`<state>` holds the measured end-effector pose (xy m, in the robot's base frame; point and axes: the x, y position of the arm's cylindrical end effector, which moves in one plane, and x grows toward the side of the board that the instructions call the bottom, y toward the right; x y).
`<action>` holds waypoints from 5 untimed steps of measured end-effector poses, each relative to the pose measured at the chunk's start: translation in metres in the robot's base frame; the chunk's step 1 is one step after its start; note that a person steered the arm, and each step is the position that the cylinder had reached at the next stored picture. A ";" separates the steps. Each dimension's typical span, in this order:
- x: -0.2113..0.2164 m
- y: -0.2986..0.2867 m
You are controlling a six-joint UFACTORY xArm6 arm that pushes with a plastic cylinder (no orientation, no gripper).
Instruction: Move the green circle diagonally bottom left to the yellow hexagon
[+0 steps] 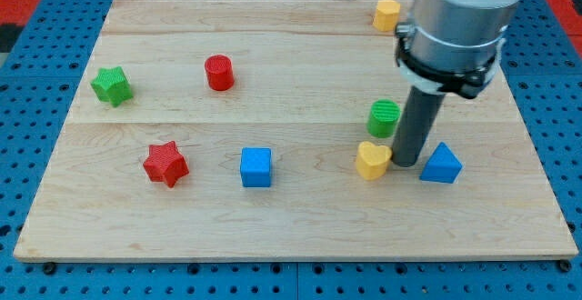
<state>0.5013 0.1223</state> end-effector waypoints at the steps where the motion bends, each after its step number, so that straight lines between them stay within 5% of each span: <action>1: -0.053 0.011; 3: -0.118 0.020; 5: -0.058 -0.019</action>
<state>0.4431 0.1035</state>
